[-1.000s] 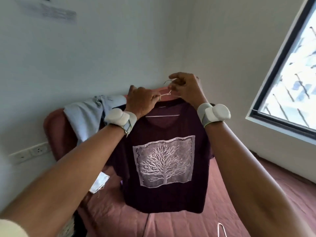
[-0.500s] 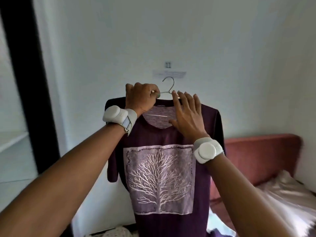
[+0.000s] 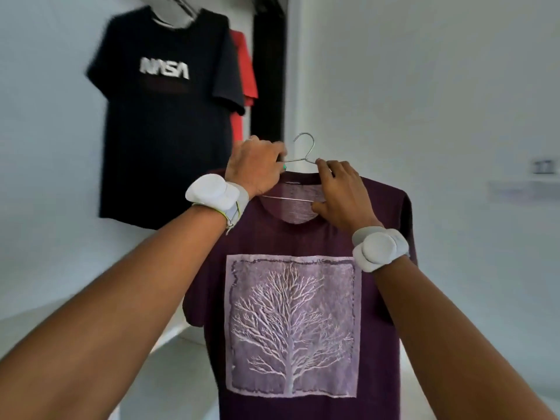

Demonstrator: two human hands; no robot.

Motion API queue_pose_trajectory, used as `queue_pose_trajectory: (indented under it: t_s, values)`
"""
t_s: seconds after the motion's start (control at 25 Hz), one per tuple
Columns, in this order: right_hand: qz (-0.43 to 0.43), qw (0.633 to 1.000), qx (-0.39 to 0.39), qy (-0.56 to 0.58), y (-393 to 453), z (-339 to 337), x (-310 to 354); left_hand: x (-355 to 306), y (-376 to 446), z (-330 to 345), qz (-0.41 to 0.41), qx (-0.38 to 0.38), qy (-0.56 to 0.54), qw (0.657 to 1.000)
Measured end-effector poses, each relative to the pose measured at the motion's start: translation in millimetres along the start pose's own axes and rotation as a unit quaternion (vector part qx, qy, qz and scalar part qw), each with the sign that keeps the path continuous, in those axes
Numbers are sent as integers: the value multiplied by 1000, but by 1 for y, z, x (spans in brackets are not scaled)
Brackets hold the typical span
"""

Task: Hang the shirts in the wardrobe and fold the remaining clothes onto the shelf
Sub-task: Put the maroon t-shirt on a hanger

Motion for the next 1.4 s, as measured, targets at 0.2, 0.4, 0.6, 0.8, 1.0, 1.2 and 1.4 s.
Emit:
queue_pose_trajectory:
  t_s: [0.2,0.4,0.6,0.8,1.0,1.2,1.4]
  values:
    - [-46,997,-24,63,92,24,66,79,14,-40,15,-21,203,979]
    - [-70,988,-74,116,213,31,133,163,52,-92,-41,-5,331,943]
    - [-65,987,-91,119,305,53,166,241,97,-123,-95,-5,395,914]
    - [-32,988,-95,116,421,64,168,329,173,-137,-102,-14,394,913]
    - [0,988,-112,109,550,44,169,390,269,-165,-76,-25,355,931]
    - [29,990,-116,76,635,35,177,424,326,-181,-48,-66,295,952]
    - [35,988,-142,52,670,38,195,450,344,-181,-29,-112,260,958]
Point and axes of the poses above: each hand's wrist, its own y-axis towards the middle knuckle, its own z-axis out of the palm, x = y × z, the point moved 5 cm from there along y, towards the middle knuckle, and after that the axes turned 15 degrees about -y, right-handed, at the moved point
